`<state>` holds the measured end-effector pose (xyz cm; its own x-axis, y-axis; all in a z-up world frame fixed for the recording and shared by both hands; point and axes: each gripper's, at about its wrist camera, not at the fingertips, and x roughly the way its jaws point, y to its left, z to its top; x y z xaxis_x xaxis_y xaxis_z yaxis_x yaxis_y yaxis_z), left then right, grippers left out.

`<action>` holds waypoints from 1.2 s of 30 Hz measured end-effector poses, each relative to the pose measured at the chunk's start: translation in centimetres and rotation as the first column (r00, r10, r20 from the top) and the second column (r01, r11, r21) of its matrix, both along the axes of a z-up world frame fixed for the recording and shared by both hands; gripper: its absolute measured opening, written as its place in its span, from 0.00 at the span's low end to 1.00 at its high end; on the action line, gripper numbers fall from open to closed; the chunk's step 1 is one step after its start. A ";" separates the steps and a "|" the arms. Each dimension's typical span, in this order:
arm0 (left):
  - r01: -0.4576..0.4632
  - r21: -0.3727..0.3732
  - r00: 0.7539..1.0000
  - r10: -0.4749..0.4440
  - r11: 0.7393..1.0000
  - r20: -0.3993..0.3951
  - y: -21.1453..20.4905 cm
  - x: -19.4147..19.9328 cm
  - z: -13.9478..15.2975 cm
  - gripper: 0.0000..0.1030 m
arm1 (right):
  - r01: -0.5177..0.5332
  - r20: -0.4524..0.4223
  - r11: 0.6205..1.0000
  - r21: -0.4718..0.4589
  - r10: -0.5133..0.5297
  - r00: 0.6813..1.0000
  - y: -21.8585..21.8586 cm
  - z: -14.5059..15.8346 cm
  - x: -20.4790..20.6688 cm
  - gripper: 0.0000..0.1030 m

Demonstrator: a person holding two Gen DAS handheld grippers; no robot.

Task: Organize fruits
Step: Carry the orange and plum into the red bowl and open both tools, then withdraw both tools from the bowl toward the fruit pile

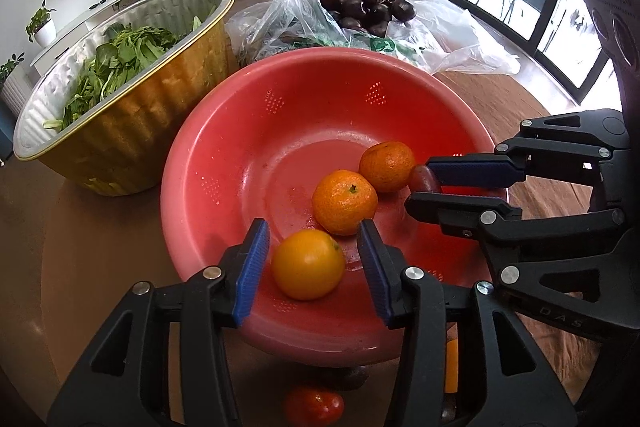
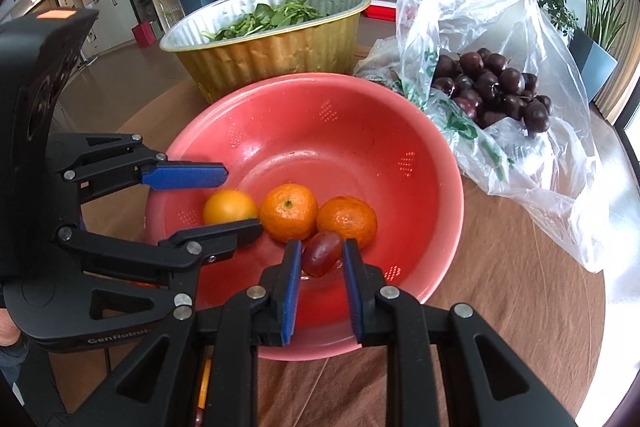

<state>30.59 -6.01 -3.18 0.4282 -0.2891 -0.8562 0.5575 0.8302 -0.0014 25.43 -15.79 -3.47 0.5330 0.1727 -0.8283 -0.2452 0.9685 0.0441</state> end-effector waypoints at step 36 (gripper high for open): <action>-0.191 -0.301 0.959 0.243 0.934 0.145 9.1 -17.9 3.6 1.00 | -0.003 0.132 0.971 0.240 -0.029 0.991 -1.2 2.2 -16.6 0.78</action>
